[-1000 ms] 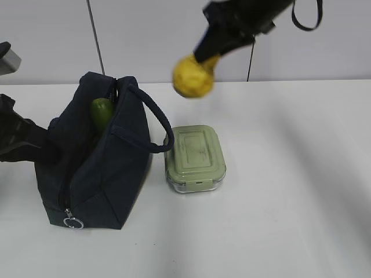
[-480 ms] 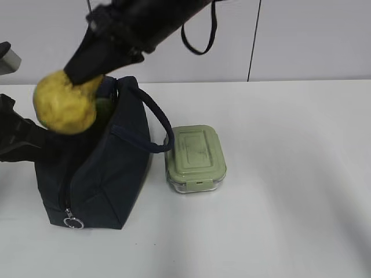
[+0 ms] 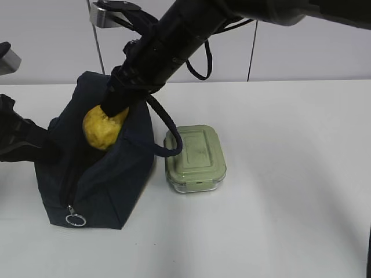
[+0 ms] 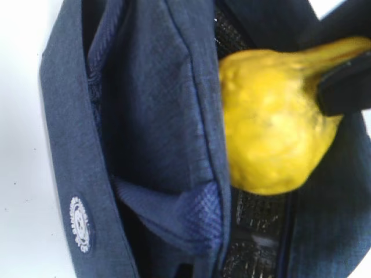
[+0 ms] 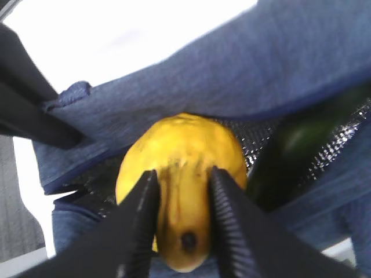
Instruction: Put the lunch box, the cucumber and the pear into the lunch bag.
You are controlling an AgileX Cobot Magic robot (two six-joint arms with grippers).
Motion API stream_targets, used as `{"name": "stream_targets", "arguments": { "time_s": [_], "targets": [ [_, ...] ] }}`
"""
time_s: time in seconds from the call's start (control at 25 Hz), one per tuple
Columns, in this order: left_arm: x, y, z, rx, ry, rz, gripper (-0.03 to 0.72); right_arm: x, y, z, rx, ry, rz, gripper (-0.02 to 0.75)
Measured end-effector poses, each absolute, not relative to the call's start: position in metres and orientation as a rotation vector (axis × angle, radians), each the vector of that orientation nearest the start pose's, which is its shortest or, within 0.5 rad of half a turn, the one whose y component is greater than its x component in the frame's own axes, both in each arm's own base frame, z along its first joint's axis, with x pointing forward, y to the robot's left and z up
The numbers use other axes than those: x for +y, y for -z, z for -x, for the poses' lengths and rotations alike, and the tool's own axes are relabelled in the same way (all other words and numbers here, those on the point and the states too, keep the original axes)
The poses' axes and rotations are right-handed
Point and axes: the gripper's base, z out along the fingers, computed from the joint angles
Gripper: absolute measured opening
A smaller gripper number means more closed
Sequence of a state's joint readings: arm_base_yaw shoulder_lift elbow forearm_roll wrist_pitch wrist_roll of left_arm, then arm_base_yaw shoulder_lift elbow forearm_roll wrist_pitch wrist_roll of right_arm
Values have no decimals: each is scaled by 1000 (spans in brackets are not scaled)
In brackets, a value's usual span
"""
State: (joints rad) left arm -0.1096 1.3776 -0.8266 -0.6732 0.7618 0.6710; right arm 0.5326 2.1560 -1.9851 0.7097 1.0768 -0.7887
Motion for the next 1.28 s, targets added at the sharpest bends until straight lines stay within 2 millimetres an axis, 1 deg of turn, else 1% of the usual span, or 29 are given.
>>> {"name": "stream_targets", "arguments": {
  "time_s": [0.12,0.2,0.28,0.36,0.44,0.48,0.56,0.64,0.72,0.8,0.88,0.92,1.04,1.16,1.28],
  "targets": [
    [-67,-242,-249,2572,579,-474,-16,288,-275,-388,2145,-823,1307,317],
    [-67,-242,-249,2573,580,-475,-16,288,-275,-389,2141,-822,1294,412],
    [-67,-242,-249,2573,580,-475,-16,288,-275,-389,2143,-828,1289,473],
    [-67,-242,-249,2574,581,-476,-16,285,-276,-389,2162,-838,1282,499],
    [-67,-242,-248,2577,584,-478,-16,276,-278,-390,2213,-843,1265,507],
    [-67,-242,-248,2577,585,-478,-16,267,-282,-392,2246,-828,1242,510],
    [-67,-242,-248,2577,584,-479,-16,242,-289,-400,2346,-775,1142,512],
    [-67,-241,-248,2578,582,-480,-16,204,-291,-415,2451,-724,987,512],
    [-67,-241,-248,2578,582,-481,-16,169,-288,-427,2526,-713,843,511],
    [-67,-241,-248,2579,583,-482,-16,132,-273,-436,2603,-735,707,509],
    [-67,-241,-248,2579,583,-482,-16,109,-255,-436,2649,-832,597,506],
    [-67,-241,-248,2579,583,-482,-17,102,-244,-434,2662,-905,549,505],
    [-67,-241,-248,2579,583,-482,-17,92,-218,-426,2661,-1067,496,503],
    [-67,-241,-248,2579,583,-482,-17,91,-193,-425,2685,-1127,475,503],
    [-67,-241,-248,2578,586,-479,-17,93,-170,-428,2710,-1182,444,503]
  ]
}}
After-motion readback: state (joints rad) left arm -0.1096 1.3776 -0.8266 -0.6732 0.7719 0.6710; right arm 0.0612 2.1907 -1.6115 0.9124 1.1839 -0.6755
